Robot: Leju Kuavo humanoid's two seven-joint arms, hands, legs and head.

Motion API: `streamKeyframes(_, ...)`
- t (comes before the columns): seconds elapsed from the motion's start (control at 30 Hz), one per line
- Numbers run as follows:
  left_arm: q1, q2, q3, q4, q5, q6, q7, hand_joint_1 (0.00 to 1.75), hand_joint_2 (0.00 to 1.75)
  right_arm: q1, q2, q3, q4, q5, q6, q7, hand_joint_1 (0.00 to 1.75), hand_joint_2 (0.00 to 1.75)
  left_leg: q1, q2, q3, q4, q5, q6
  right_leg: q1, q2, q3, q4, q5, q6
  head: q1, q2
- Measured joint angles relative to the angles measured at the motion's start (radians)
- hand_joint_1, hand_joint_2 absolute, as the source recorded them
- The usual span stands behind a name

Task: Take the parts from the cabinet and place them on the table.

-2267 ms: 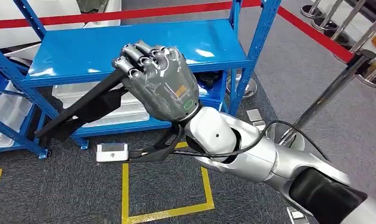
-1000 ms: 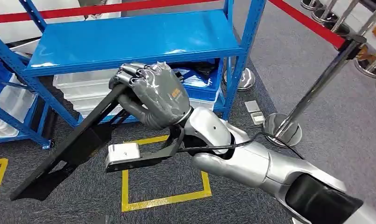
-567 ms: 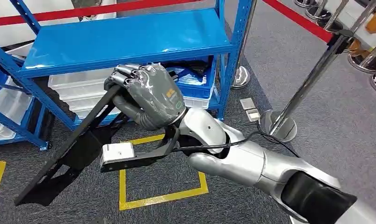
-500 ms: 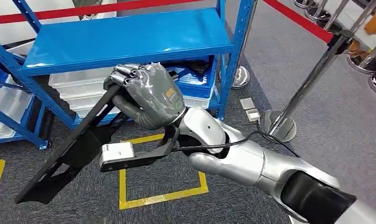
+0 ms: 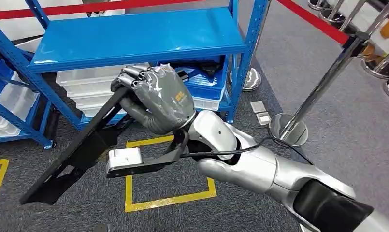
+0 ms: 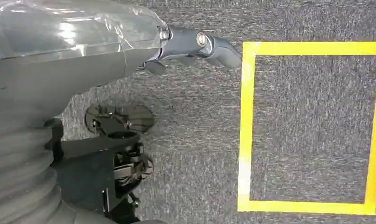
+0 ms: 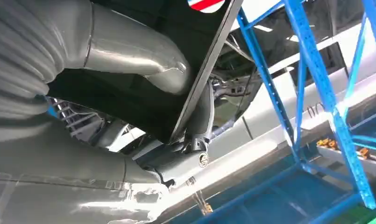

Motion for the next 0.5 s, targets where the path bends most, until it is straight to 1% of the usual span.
streamKeyframes(0.07, 0.0, 0.0, 0.0, 0.0, 0.0, 0.0, 0.0, 0.0, 1.75, 0.001, 0.0, 0.0, 0.001, 0.004, 0.0, 0.002, 1.75, 1.75, 0.002, 0.001, -0.001, -0.003, 0.005, -0.01, 0.004, 0.001, -0.003, 0.0, 0.004, -0.009, 0.001, 0.0)
streamKeyframes(0.1, -0.001, 0.0, 0.001, 0.0, 0.0, 0.001, 0.0, 0.0, 1.75, -0.001, 0.0, 0.0, 0.001, 0.006, 0.0, 0.002, 1.75, 1.75, 0.003, -0.001, -0.004, 0.006, -0.007, -0.017, -0.004, -0.003, 0.0, -0.011, 0.011, -0.019, 0.001, 0.0)
streamKeyframes(0.13, 0.0, 0.0, 0.001, 0.0, 0.0, 0.001, -0.001, 0.0, 1.75, -0.001, 0.0, 0.0, 0.001, 0.008, 0.0, 0.002, 1.75, 1.75, 0.003, -0.001, -0.012, 0.033, -0.032, -0.023, -0.004, -0.006, 0.0, -0.013, 0.013, -0.023, -0.005, 0.0)
streamKeyframes(0.17, 0.0, 0.0, 0.002, 0.0, 0.0, 0.002, -0.001, 0.0, 1.75, -0.002, 0.0, 0.0, 0.001, 0.01, 0.0, 0.003, 1.75, 1.75, 0.004, -0.002, -0.038, 0.094, -0.07, -0.028, -0.005, -0.008, -0.001, -0.013, 0.014, -0.028, -0.012, 0.0)
streamKeyframes(0.23, 0.001, 0.0, 0.002, 0.0, 0.0, 0.002, -0.001, 0.0, 1.75, -0.001, 0.0, 0.0, 0.001, 0.012, 0.0, 0.002, 1.75, 1.75, 0.007, -0.002, -0.102, 0.246, -0.138, -0.035, -0.003, -0.013, -0.005, -0.011, 0.014, -0.029, -0.015, 0.0)
streamKeyframes(0.27, 0.002, 0.0, 0.003, 0.0, 0.0, 0.003, -0.001, 0.0, 1.75, -0.001, 0.0, 0.0, 0.002, 0.012, 0.0, 0.003, 1.75, 1.75, 0.007, -0.002, -0.125, 0.298, -0.152, -0.036, -0.003, -0.015, -0.007, -0.009, 0.015, -0.029, -0.015, 0.0)
streamKeyframes(0.3, 0.004, 0.0, 0.004, 0.0, 0.0, 0.003, -0.001, 0.0, 1.75, 0.0, 0.0, 0.0, 0.002, 0.012, 0.0, 0.003, 1.75, 1.75, 0.007, -0.002, -0.124, 0.299, -0.139, -0.035, -0.003, -0.017, -0.007, -0.008, 0.014, -0.029, -0.016, 0.0)
streamKeyframes(0.33, 0.004, 0.0, 0.005, 0.0, 0.0, 0.003, -0.001, 0.0, 1.75, 0.0, 0.0, 0.0, 0.002, 0.012, 0.0, 0.003, 1.75, 1.75, 0.007, -0.002, -0.101, 0.256, -0.107, -0.033, -0.003, -0.018, -0.007, -0.007, 0.014, -0.029, -0.017, 0.0)
streamKeyframes(0.37, 0.004, 0.0, 0.005, 0.0, 0.0, 0.003, -0.001, 0.0, 1.75, -0.001, 0.0, 0.0, 0.002, 0.012, 0.0, 0.002, 1.75, 1.75, 0.006, -0.001, -0.053, 0.163, -0.056, -0.028, -0.003, -0.02, -0.005, -0.006, 0.014, -0.029, -0.018, 0.0)
streamKeyframes(0.4, 0.003, 0.0, 0.005, 0.0, 0.0, 0.003, -0.001, 0.0, 1.75, -0.001, 0.0, 0.0, 0.002, 0.012, 0.0, 0.002, 1.75, 1.75, 0.006, 0.003, -0.011, 0.076, -0.015, -0.023, -0.003, -0.022, -0.003, -0.006, 0.013, -0.027, -0.018, 0.0)
streamKeyframes(0.43, 0.002, 0.0, 0.005, 0.0, 0.0, 0.003, -0.001, 0.0, 1.75, -0.001, 0.0, 0.0, 0.002, 0.013, 0.0, 0.0, 1.75, 1.75, 0.004, 0.015, 0.018, 0.009, -0.011, -0.017, -0.002, -0.025, -0.002, -0.008, 0.012, -0.025, -0.018, 0.0)
streamKeyframes(0.47, 0.0, 0.0, 0.005, 0.0, 0.0, 0.003, -0.001, 0.0, 1.75, -0.002, 0.0, 0.0, 0.002, 0.013, 0.0, -0.002, 1.75, 1.75, -0.004, 0.013, 0.021, -0.008, -0.008, -0.015, 0.004, -0.025, -0.006, -0.004, 0.013, -0.021, -0.02, 0.0)
streamKeyframes(0.5, 0.0, 0.0, 0.005, 0.0, 0.0, 0.003, -0.001, 0.0, 1.75, -0.001, 0.0, 0.0, 0.002, 0.013, 0.0, -0.003, 1.75, 1.75, -0.004, 0.012, 0.016, -0.007, -0.01, -0.011, 0.003, -0.029, -0.009, -0.006, 0.017, -0.015, -0.018, 0.0)
